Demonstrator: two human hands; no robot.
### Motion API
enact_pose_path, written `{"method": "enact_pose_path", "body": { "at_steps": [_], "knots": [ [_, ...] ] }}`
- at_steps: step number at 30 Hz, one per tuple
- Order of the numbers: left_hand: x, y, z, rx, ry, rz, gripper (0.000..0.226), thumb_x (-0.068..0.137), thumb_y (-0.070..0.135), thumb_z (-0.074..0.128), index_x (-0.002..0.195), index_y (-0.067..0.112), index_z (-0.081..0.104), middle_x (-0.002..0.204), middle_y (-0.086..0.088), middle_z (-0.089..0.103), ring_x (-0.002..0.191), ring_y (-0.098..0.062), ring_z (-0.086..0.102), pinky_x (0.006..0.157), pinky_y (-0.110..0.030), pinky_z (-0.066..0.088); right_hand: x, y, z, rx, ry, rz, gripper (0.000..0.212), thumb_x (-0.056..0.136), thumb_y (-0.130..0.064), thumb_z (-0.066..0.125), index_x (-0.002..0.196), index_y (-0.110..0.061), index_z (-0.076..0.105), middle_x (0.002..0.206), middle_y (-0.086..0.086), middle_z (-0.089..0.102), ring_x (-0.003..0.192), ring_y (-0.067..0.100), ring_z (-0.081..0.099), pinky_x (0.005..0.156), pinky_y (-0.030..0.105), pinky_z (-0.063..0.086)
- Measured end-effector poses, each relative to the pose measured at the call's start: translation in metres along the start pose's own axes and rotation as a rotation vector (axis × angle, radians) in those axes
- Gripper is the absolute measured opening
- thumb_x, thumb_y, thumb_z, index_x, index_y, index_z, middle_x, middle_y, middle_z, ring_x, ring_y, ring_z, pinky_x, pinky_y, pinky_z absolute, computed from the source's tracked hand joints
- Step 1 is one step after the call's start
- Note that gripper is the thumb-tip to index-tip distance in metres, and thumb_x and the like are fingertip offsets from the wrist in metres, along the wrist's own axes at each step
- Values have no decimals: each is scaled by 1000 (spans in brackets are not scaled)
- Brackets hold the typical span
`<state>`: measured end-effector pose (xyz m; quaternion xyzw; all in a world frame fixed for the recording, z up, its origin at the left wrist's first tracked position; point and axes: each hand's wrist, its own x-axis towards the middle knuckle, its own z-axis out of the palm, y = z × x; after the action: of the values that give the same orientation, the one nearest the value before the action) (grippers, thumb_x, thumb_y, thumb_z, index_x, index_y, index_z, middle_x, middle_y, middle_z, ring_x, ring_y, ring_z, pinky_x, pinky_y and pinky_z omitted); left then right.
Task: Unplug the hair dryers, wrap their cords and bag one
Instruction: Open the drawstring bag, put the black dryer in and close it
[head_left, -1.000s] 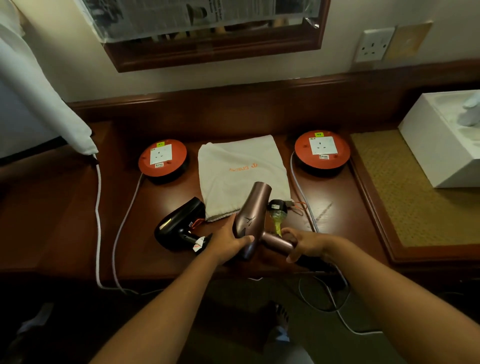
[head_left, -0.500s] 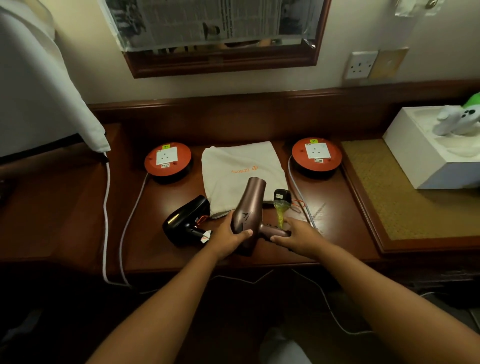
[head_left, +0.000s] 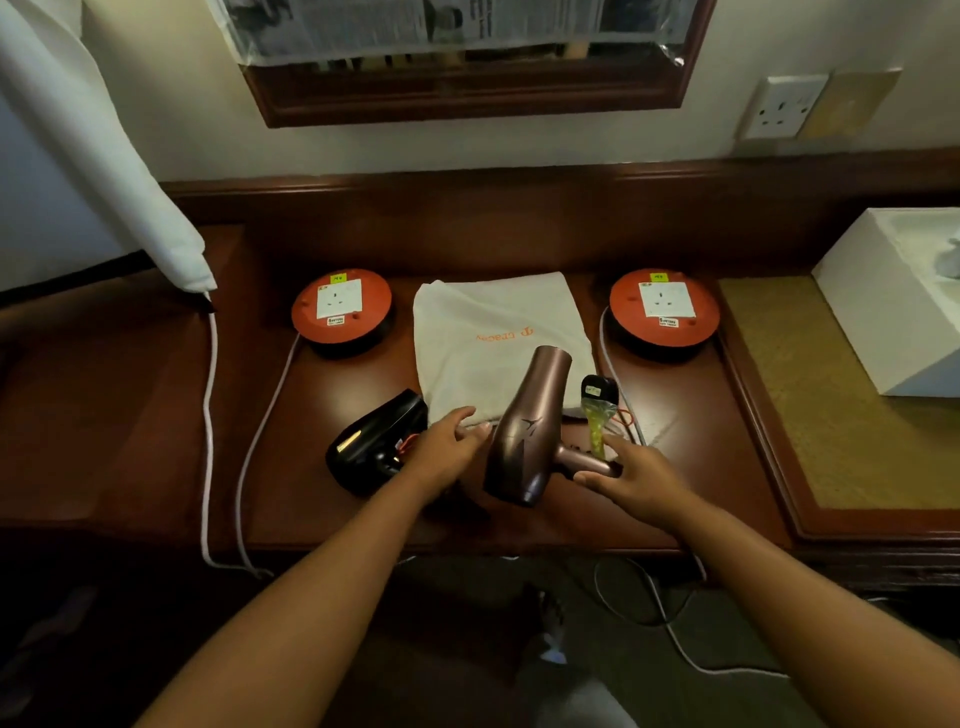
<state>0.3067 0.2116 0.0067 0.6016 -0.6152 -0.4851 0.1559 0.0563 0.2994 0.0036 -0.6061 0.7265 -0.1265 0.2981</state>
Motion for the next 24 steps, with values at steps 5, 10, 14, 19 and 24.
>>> {"method": "enact_pose_path", "body": {
  "at_steps": [5,10,14,19,24],
  "knots": [
    [56,-20,-1,325,73,15,40,95,26,56,133,14,54,123,-11,60,115,-29,54,93,-35,45,36,15,-8,48,-107,-7,63,80,-53,67,132,-23,49,99,-3,63,86,15,60,79,35,52],
    [95,-43,6,1144,55,227,40,91,35,55,125,15,52,126,-10,51,122,-31,40,95,-40,33,67,22,-16,84,-191,-10,59,81,-47,69,131,-21,52,122,4,61,102,20,59,87,33,50],
    [112,-55,9,1259,46,200,29,92,29,52,118,16,54,121,-7,52,120,-29,41,93,-39,30,86,28,-22,128,-239,-28,73,77,-51,70,139,-20,46,133,3,57,113,17,56,97,35,47],
    [126,-49,10,878,157,130,20,96,26,52,103,13,65,104,-8,61,103,-28,52,84,-36,35,97,27,-32,180,-347,-32,79,76,-51,69,142,-19,41,143,0,47,123,13,49,99,24,39],
    [131,-24,0,163,264,-11,18,91,19,63,93,1,66,90,-9,52,80,-18,50,66,-20,32,95,26,-38,246,-469,-41,76,76,-51,70,140,-18,45,139,-4,49,116,7,51,97,25,44]
  ]
}}
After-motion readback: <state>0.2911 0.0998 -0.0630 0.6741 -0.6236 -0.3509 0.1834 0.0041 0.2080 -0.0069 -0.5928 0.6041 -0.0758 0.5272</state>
